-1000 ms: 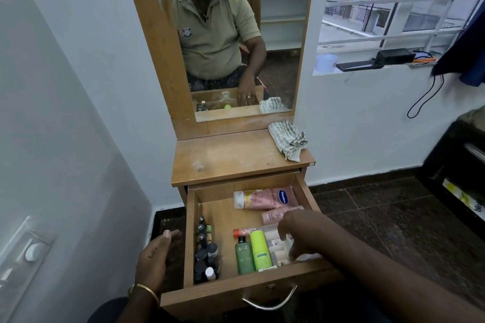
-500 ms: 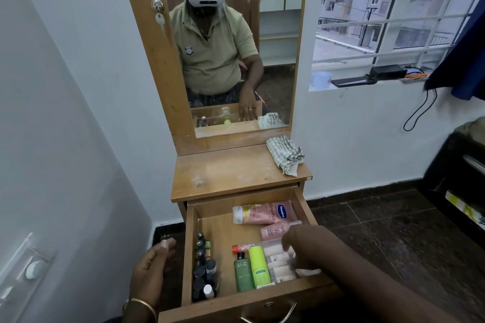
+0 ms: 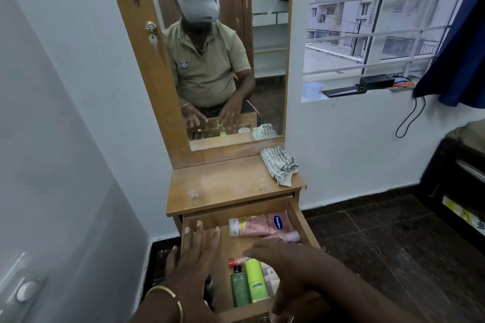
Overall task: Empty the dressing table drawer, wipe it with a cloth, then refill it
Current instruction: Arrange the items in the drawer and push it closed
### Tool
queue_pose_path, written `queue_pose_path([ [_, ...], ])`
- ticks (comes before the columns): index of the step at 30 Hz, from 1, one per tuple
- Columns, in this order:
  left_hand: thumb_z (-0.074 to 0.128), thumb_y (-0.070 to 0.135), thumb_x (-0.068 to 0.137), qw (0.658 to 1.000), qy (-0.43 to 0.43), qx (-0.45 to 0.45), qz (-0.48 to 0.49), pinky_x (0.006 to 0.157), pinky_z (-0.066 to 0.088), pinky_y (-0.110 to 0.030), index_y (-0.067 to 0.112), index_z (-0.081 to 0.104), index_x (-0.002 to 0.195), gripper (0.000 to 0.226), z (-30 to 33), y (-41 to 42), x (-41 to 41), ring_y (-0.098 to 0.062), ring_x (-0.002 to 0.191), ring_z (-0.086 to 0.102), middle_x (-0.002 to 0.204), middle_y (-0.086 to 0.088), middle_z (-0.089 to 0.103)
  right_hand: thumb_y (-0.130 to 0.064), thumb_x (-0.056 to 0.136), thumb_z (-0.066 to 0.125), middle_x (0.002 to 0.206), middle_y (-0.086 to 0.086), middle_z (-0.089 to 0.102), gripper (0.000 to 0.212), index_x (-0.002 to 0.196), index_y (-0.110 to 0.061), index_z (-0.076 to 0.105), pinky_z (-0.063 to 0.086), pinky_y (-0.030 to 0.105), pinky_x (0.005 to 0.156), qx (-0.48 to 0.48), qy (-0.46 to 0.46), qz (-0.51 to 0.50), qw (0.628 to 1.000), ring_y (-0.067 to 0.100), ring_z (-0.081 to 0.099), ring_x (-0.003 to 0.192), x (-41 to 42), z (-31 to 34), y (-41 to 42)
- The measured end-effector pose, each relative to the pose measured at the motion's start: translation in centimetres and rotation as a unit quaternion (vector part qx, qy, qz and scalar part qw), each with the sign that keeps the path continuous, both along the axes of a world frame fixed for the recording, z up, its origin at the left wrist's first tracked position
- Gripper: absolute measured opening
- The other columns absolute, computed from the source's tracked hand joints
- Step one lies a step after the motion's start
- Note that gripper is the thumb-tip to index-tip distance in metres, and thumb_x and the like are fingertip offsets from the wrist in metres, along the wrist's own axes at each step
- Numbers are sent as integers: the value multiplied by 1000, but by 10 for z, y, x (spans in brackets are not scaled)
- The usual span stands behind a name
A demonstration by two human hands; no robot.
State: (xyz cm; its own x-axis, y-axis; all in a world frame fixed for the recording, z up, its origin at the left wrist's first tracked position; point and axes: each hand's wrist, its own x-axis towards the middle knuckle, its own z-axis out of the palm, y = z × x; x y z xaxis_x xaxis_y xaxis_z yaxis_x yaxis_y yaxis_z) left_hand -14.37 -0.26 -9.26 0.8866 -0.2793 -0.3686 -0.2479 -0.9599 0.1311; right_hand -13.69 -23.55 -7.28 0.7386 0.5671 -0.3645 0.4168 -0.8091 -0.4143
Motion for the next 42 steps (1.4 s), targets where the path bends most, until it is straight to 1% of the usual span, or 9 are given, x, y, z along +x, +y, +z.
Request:
queue_pose_path([
  [3, 77, 49, 62, 999, -4, 33, -11, 118, -2, -53, 37, -32, 144, 137, 1, -1, 5, -26, 140, -38, 147, 1, -48, -28, 74, 83, 161, -10, 21, 98, 151, -35, 24, 28, 40, 113, 3, -22, 14, 1000, 18, 20, 146, 3, -5, -2],
  [7, 77, 49, 61, 999, -1, 35, -18, 118, -3, -54, 35, -34, 143, 139, 2, -1, 12, -26, 138, -41, 144, 2, -51, -36, 72, 83, 161, -15, 15, 100, 151, -40, 22, 28, 44, 113, 17, -34, -1, 999, 16, 16, 147, 9, -11, -6],
  [10, 78, 59, 55, 999, 0, 26, -24, 118, -7, -55, 37, -37, 141, 146, 3, 4, 20, -26, 134, -45, 138, 3, -57, -44, 71, 81, 161, -17, 14, 99, 150, -43, 21, 27, 46, 114, 20, -44, -16, 999, 16, 15, 147, 17, -19, -11],
  [14, 75, 77, 40, 1000, -1, 11, -16, 117, -12, -55, 38, -37, 141, 156, 3, 13, 36, -24, 132, -48, 141, 3, -55, -53, 73, 77, 162, -15, 8, 100, 151, -42, 15, 23, 43, 116, 11, -86, -24, 996, 17, 11, 149, 27, -27, -14],
  [20, 63, 89, 41, 998, -61, 33, -8, 114, -17, -54, 27, -32, 145, 154, 1, 20, 61, -27, 131, -49, 143, 0, -53, -59, 73, 74, 161, -17, 8, 101, 153, -37, 15, 18, 39, 118, 19, -182, -42, 982, 13, 6, 148, 47, -27, -13],
  [25, 60, 85, 56, 993, -119, 15, 11, 114, -14, -52, 28, -22, 151, 138, -3, 20, 78, -25, 134, -45, 148, 0, -47, -58, 75, 72, 162, -8, 12, 103, 155, -32, 13, 14, 40, 118, -7, -225, -86, 971, 17, 8, 149, 70, -25, -7],
  [29, 62, 75, 69, 990, -136, -9, 32, 116, -9, -52, 30, -9, 154, 120, -4, 17, 88, -22, 137, -39, 154, 2, -37, -57, 75, 72, 162, -5, 12, 100, 154, -32, 15, 14, 40, 119, -15, -235, -117, 965, 19, 11, 148, 87, -25, 1],
  [34, 62, 66, 76, 988, -147, -11, 47, 117, -5, -51, 31, 0, 154, 106, -5, 10, 101, -23, 145, -29, 159, 2, -28, -53, 74, 75, 162, -4, 11, 100, 153, -31, 18, 13, 43, 119, -12, -244, -145, 959, 20, 10, 149, 102, -24, 9],
  [42, 64, 55, 82, 983, -179, 30, 27, 117, 0, -52, 28, 6, 154, 97, -6, 2, 125, -27, 147, -24, 161, -2, -23, -46, 74, 79, 162, -1, -10, 97, 149, -33, 20, 0, 52, 118, -22, -280, -155, 947, 26, -10, 149, 123, -23, 19],
])
